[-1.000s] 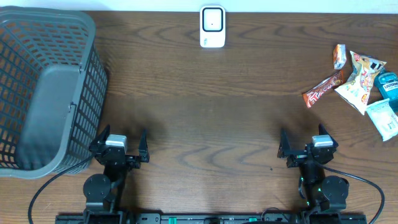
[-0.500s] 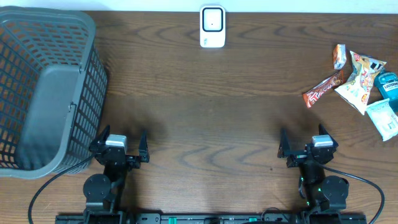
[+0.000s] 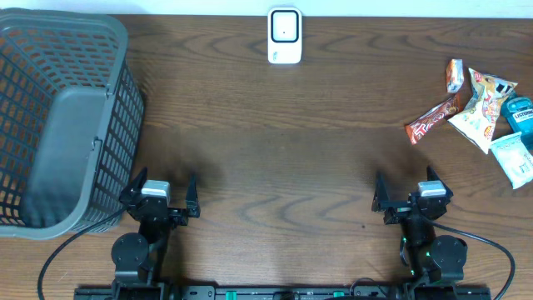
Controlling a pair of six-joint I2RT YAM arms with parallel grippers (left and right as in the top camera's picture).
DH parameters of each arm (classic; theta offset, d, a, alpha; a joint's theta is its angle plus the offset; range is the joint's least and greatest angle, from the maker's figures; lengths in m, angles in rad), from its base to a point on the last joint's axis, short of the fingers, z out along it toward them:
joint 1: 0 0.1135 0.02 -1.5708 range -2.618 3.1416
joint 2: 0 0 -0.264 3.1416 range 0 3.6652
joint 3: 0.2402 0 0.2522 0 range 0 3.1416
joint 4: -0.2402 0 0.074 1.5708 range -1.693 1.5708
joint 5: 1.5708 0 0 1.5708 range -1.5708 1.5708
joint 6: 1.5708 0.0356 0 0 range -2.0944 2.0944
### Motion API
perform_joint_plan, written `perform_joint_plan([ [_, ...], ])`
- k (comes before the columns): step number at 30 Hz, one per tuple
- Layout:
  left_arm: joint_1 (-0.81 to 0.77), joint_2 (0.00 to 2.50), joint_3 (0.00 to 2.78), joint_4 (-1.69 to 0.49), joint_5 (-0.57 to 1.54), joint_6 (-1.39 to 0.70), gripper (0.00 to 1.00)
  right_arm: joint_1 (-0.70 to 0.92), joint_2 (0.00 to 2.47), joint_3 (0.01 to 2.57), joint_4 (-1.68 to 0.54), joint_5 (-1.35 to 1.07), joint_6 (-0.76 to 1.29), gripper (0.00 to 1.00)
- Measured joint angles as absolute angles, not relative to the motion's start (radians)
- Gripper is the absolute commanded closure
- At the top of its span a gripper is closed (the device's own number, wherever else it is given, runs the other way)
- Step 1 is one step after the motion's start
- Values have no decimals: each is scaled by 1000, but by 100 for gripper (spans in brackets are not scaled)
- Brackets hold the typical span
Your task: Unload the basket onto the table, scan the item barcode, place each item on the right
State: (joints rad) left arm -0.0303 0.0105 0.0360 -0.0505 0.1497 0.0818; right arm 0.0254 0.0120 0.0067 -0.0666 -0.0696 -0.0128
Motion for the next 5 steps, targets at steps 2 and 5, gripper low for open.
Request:
perform_joint_plan([
  [2,-30,10,36,-51,150,82,2,25,12,7,-67,-69,-13,1],
  [5,-30,10,36,-51,150,82,2,25,12,7,-67,-70,-13,1],
])
